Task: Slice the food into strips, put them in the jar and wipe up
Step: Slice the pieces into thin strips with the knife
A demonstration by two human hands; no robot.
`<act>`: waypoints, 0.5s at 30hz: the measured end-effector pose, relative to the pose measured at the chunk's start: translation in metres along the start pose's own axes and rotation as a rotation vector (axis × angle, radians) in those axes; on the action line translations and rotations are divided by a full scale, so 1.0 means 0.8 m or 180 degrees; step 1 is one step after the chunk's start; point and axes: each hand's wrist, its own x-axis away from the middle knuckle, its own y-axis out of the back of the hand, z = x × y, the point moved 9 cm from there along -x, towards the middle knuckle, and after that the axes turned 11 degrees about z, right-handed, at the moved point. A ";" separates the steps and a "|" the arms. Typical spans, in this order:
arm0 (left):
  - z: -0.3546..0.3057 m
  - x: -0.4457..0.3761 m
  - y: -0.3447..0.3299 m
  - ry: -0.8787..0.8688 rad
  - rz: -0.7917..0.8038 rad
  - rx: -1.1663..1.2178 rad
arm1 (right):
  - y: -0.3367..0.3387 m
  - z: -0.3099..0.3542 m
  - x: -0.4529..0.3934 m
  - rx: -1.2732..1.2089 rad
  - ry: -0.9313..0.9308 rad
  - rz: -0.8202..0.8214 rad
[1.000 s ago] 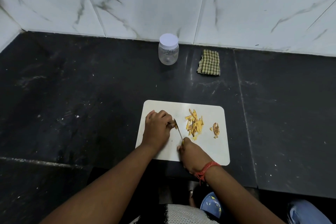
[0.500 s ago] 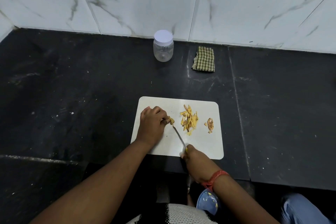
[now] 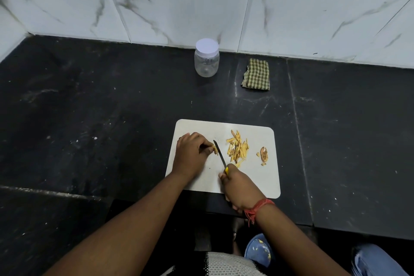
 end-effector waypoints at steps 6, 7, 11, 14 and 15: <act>0.003 -0.001 0.001 0.0038 0.0034 0.0086 | -0.001 0.005 -0.011 0.0218 0.0024 -0.0017; 0.003 -0.001 0.001 0.0032 0.0027 0.0080 | -0.002 0.004 -0.013 0.0225 0.0030 -0.0019; 0.003 -0.002 0.000 0.0037 0.0036 0.0047 | -0.005 0.001 -0.019 0.0320 0.0012 -0.0005; 0.005 -0.002 -0.002 0.0015 0.0037 -0.0004 | -0.006 -0.004 -0.028 0.0510 -0.0056 0.0000; 0.005 -0.002 -0.003 0.0013 0.0047 -0.0013 | -0.008 -0.006 -0.032 0.0582 -0.0071 0.0024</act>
